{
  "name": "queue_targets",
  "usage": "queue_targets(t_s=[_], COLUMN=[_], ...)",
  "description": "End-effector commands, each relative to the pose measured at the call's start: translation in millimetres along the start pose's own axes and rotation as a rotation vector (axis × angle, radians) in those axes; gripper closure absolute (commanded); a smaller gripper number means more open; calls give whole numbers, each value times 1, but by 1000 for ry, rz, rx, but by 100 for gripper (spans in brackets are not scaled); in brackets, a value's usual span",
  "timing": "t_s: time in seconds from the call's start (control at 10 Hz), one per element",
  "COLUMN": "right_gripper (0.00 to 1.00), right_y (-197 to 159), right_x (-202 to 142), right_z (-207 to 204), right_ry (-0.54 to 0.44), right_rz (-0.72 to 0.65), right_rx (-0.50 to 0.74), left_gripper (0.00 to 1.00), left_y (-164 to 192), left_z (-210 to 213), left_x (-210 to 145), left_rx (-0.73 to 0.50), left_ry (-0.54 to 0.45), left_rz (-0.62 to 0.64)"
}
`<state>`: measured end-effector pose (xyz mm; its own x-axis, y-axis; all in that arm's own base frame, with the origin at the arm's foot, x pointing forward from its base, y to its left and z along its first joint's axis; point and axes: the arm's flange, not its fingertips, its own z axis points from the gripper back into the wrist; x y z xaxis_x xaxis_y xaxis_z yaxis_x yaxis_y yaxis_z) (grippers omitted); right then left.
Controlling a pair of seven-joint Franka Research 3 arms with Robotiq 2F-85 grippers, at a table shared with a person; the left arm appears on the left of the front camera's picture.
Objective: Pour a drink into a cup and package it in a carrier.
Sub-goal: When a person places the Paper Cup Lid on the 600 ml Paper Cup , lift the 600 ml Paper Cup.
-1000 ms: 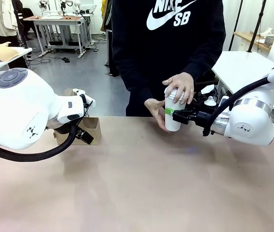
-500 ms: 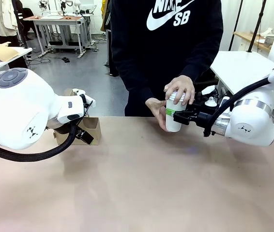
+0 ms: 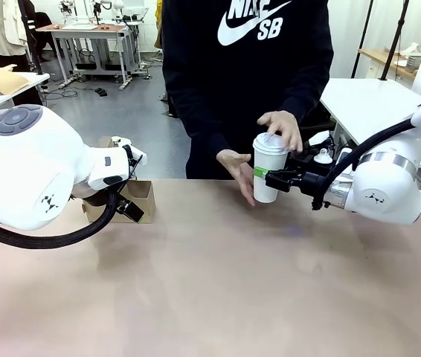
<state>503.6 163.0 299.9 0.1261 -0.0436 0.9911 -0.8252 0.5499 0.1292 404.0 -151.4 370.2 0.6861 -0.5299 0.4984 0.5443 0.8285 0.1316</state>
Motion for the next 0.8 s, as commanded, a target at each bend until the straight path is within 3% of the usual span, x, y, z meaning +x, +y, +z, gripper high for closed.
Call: queue_targets(t_s=[0.0,0.7], right_gripper=[20,20], right_y=[4,4], right_x=[7,7], right_z=[-3,-3], right_ry=[-14,-14], right_rz=[1,1], right_rx=[-10,-10], left_gripper=[0,0], left_y=[0,0], left_z=[0,0], left_x=[0,0], left_rx=[-1,-1], left_ry=[-1,-1], left_rz=[0,0])
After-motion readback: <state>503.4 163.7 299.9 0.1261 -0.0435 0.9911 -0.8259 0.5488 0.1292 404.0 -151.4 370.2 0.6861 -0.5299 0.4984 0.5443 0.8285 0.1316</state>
